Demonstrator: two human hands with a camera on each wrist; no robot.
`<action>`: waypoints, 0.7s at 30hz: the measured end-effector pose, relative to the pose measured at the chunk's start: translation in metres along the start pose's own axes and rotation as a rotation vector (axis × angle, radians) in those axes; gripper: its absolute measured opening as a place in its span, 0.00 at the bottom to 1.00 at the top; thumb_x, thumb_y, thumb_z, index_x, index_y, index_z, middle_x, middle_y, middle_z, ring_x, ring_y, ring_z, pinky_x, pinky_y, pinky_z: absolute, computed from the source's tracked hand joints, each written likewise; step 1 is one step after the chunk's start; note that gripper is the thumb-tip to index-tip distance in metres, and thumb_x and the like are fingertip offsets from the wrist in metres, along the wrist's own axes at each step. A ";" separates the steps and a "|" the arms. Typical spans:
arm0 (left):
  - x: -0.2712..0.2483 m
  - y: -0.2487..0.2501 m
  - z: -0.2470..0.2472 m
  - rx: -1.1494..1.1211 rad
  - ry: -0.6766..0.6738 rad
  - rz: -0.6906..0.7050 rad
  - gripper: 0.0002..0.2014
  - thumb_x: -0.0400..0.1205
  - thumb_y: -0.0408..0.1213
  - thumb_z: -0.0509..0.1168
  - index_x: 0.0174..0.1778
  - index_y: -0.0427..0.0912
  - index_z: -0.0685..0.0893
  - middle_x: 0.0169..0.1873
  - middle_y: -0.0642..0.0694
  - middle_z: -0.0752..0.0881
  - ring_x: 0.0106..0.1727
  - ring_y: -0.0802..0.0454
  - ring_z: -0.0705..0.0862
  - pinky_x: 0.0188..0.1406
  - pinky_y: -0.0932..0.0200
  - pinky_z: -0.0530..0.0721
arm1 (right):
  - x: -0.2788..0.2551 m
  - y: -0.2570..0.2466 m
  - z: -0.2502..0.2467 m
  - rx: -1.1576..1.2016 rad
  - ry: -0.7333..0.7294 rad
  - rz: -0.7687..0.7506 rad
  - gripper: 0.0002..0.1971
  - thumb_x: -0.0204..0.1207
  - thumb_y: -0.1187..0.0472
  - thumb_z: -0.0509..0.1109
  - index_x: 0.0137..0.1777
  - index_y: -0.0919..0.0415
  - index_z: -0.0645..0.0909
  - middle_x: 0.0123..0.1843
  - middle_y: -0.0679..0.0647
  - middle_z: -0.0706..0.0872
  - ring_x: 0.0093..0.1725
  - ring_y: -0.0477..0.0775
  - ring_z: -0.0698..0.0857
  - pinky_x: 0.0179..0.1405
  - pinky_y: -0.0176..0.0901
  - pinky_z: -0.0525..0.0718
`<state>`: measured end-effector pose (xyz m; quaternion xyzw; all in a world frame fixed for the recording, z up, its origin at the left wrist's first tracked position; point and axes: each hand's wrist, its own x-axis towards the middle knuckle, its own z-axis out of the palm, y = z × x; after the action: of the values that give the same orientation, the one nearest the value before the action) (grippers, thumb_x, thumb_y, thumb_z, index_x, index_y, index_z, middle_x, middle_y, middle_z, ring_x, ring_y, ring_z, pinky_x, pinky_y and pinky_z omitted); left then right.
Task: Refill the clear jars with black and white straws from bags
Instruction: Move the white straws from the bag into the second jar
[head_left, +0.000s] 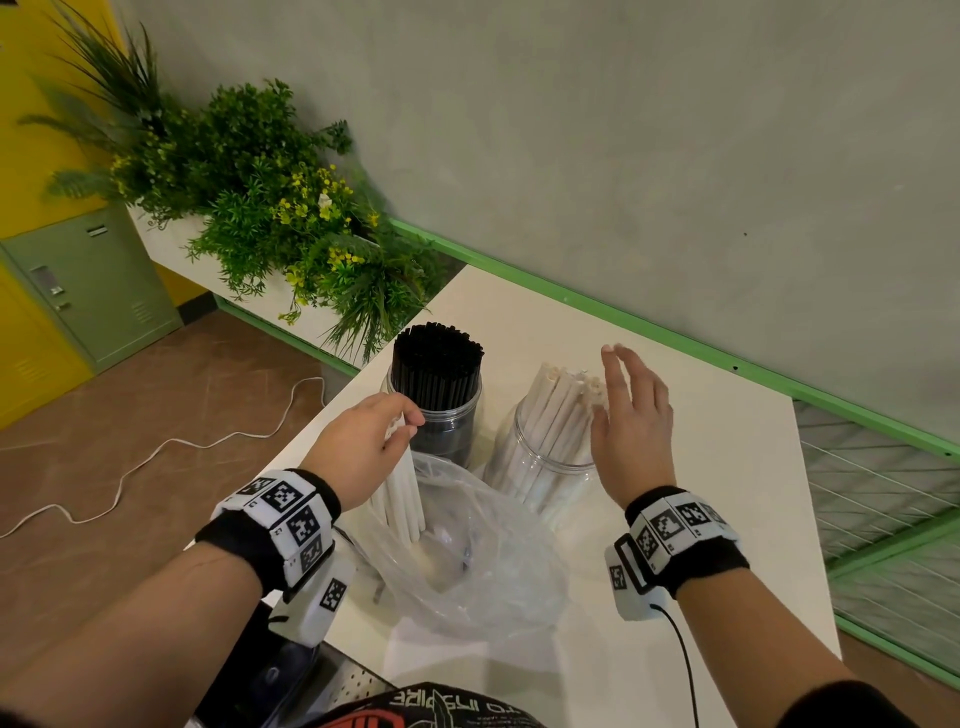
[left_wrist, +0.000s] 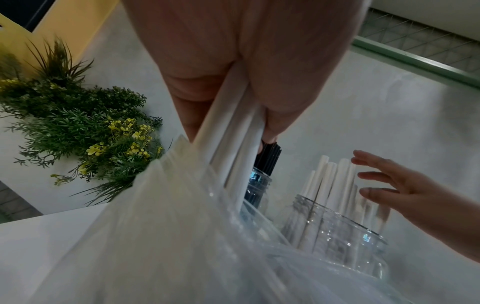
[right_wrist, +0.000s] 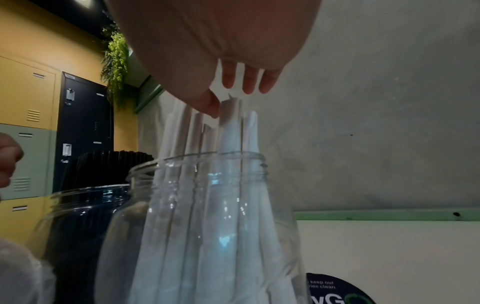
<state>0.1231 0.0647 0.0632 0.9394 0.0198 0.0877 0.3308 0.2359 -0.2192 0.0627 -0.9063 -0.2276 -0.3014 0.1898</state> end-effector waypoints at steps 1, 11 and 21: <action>0.000 0.000 0.000 -0.002 -0.001 -0.002 0.06 0.84 0.39 0.60 0.49 0.57 0.77 0.53 0.54 0.83 0.50 0.53 0.83 0.50 0.52 0.81 | 0.001 -0.001 0.000 0.060 -0.040 -0.058 0.30 0.76 0.70 0.63 0.80 0.62 0.65 0.79 0.59 0.69 0.74 0.62 0.70 0.73 0.58 0.71; 0.000 -0.002 -0.001 0.008 0.002 -0.008 0.05 0.84 0.39 0.60 0.51 0.54 0.79 0.54 0.54 0.83 0.50 0.54 0.82 0.51 0.53 0.80 | -0.006 -0.014 0.004 0.282 -0.230 -0.101 0.29 0.81 0.59 0.63 0.81 0.58 0.62 0.82 0.51 0.65 0.79 0.45 0.66 0.77 0.41 0.67; 0.000 0.002 -0.001 0.004 0.004 -0.012 0.05 0.84 0.39 0.60 0.50 0.55 0.78 0.54 0.53 0.83 0.50 0.53 0.82 0.49 0.54 0.80 | 0.006 -0.018 0.013 -0.014 -0.495 -0.229 0.31 0.83 0.47 0.50 0.84 0.59 0.56 0.85 0.53 0.57 0.84 0.55 0.57 0.83 0.55 0.57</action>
<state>0.1230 0.0637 0.0656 0.9398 0.0263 0.0875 0.3292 0.2367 -0.1962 0.0612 -0.9219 -0.3661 -0.0919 0.0869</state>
